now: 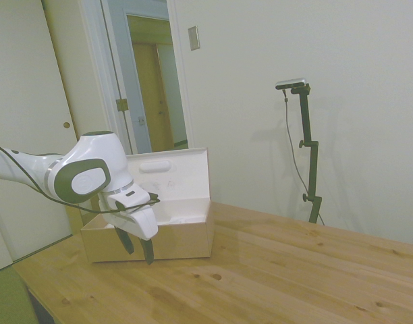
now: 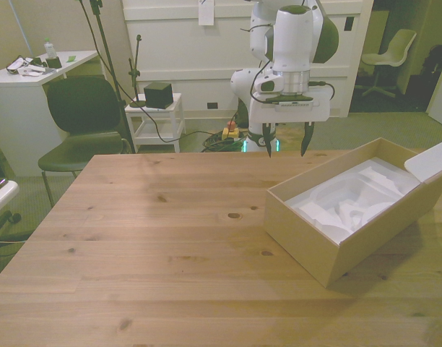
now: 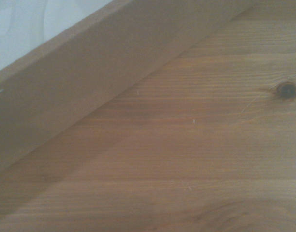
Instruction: Close the box
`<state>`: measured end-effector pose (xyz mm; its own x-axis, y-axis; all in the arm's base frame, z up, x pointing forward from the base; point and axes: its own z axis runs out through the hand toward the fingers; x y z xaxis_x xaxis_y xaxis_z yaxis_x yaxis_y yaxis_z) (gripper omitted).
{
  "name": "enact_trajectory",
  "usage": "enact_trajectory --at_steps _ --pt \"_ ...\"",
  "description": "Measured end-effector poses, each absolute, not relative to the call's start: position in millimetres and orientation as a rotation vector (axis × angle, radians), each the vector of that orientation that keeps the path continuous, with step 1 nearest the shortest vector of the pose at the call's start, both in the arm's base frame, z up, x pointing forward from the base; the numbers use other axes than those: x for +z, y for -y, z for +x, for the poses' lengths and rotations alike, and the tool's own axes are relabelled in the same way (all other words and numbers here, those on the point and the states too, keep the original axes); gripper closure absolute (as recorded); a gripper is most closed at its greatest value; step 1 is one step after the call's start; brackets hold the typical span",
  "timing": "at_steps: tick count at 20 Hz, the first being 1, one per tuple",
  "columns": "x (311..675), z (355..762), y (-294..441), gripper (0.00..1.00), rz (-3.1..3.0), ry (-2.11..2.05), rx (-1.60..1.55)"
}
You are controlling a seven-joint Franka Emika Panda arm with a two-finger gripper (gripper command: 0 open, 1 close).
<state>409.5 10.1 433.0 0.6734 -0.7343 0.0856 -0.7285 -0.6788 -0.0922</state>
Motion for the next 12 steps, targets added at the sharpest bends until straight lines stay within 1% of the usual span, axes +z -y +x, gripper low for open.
enact_trajectory --at_steps 3,5,12 --pt "432.7 409.9 -11.4 0.0 -2.829 -1.233 -0.177" --pt "442.6 410.1 -18.3 0.0 -2.83 -1.211 -0.203" --pt "510.7 404.5 -57.4 0.0 -2.823 -1.071 -0.382"
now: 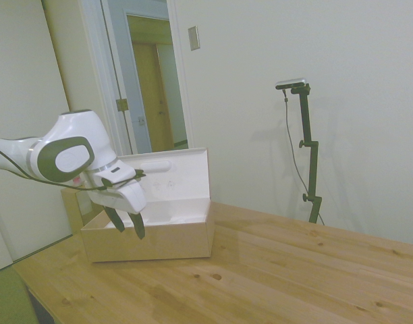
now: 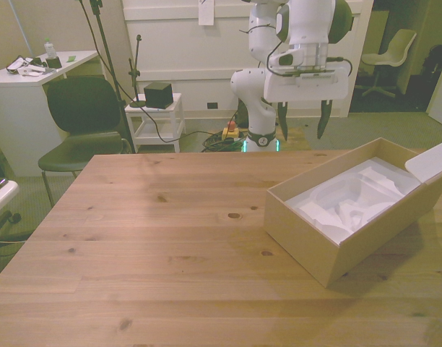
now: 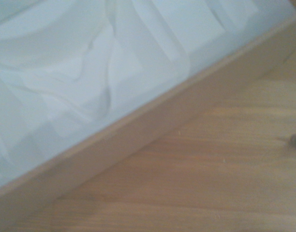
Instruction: Close the box
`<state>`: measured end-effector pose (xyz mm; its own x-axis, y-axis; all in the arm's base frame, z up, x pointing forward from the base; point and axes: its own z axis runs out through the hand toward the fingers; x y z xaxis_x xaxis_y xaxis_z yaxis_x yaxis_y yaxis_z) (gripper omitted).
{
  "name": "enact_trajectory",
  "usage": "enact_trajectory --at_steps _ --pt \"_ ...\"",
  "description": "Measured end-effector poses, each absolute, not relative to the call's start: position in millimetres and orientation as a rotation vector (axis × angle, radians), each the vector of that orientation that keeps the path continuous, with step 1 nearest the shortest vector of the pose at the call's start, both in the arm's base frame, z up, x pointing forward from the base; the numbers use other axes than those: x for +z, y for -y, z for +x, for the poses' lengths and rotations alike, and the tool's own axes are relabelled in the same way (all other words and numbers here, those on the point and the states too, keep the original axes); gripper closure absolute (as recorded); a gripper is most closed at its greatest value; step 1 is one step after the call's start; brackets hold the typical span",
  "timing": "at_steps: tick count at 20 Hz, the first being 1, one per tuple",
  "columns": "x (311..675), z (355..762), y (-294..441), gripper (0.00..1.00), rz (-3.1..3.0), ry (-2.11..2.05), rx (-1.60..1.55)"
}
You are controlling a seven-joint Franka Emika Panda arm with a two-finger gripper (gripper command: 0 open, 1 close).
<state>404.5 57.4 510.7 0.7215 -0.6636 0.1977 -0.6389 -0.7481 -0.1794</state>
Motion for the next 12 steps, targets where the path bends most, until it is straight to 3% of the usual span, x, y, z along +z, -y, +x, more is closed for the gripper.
enact_trajectory --at_steps 12 --pt "596.3 463.1 -111.7 0.0 -2.858 -0.806 -0.745"
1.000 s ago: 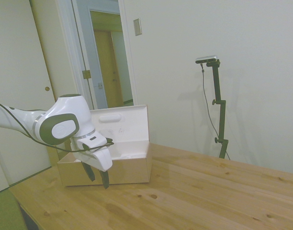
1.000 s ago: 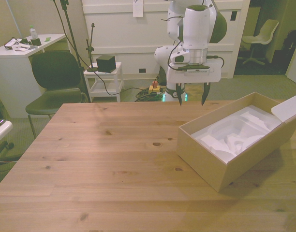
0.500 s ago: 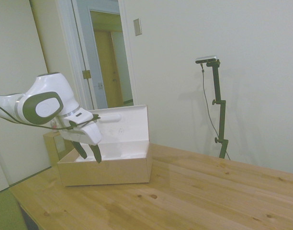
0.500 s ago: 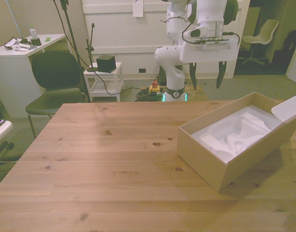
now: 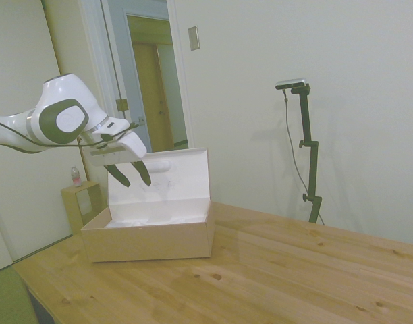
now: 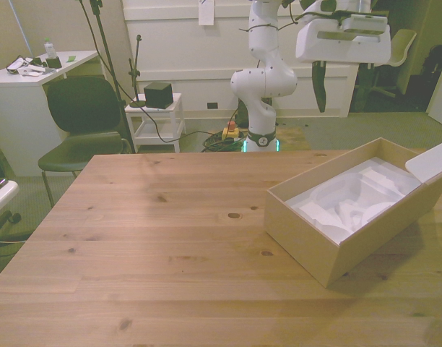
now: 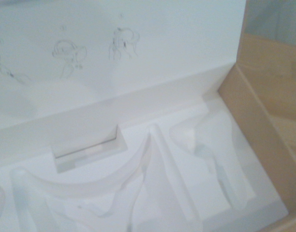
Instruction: Close the box
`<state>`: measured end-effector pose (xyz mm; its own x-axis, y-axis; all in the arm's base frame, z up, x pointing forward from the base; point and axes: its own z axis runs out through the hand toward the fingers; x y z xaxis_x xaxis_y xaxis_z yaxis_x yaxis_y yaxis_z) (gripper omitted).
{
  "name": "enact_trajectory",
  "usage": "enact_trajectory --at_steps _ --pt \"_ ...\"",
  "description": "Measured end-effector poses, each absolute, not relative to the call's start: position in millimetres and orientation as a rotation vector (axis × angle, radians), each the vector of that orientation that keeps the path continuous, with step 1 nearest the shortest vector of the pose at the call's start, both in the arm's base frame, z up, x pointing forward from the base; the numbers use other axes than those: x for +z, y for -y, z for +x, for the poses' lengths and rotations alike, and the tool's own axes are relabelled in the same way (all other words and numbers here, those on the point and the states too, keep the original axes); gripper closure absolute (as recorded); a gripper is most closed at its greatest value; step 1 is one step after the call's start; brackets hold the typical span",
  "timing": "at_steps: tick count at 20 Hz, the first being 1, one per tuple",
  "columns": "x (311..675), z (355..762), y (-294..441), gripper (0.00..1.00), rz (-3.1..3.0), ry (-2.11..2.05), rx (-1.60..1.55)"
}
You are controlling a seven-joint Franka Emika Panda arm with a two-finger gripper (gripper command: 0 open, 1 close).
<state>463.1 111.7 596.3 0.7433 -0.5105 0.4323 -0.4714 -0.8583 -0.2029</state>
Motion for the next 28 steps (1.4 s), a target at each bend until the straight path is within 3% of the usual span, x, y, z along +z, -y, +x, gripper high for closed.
enact_trajectory --at_steps 14,24,28 --pt "654.9 517.9 -191.3 0.0 -2.847 -0.564 -0.917" --pt "639.1 546.0 -233.6 0.0 -2.878 -0.447 -0.953" --pt "649.8 547.6 -254.1 0.0 -2.847 -0.415 -0.972"
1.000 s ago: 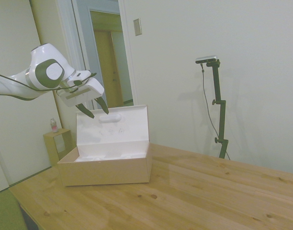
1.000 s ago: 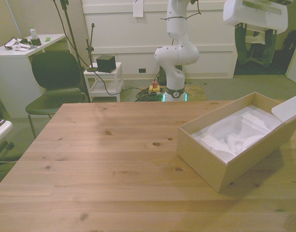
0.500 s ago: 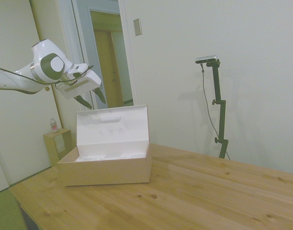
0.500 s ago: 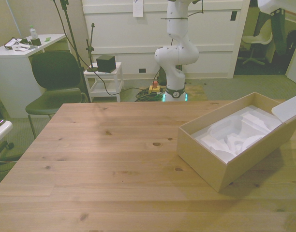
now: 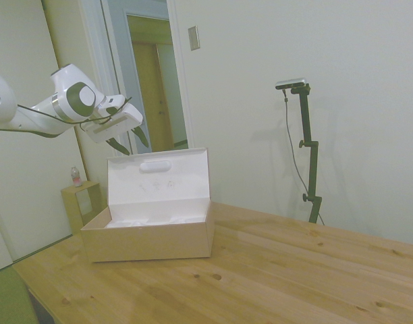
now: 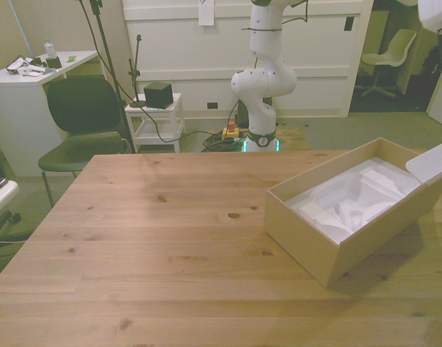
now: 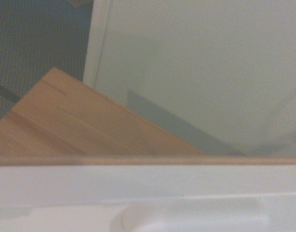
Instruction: Close the box
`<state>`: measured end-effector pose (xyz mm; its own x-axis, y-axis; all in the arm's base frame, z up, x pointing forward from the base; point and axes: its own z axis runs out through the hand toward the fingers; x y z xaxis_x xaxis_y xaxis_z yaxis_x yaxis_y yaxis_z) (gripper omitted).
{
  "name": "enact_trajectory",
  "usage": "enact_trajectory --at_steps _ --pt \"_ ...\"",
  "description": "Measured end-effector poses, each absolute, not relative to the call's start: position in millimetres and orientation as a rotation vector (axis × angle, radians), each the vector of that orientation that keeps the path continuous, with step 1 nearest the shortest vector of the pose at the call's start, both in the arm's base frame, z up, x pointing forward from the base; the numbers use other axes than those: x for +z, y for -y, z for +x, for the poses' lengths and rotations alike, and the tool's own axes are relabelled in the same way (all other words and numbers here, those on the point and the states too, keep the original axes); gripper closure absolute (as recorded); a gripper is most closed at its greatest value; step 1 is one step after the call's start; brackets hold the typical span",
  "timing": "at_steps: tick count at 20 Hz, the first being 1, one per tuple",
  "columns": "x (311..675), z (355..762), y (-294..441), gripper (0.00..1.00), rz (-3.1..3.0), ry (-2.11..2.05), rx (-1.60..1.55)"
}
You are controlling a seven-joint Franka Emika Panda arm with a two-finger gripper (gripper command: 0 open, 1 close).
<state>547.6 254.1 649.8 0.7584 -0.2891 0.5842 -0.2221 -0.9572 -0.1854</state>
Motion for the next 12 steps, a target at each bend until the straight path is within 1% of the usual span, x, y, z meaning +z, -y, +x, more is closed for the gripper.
enact_trajectory --at_steps 3,7,10,12 --pt "658.4 551.7 -261.9 0.0 -2.822 -0.412 -0.982" --pt "659.9 574.8 -259.4 0.0 -2.801 -0.433 -0.983" --pt "654.7 588.1 -262.6 0.0 -2.805 -0.425 -0.991" --pt "644.1 600.0 -262.9 0.0 -2.819 -0.425 -0.989"
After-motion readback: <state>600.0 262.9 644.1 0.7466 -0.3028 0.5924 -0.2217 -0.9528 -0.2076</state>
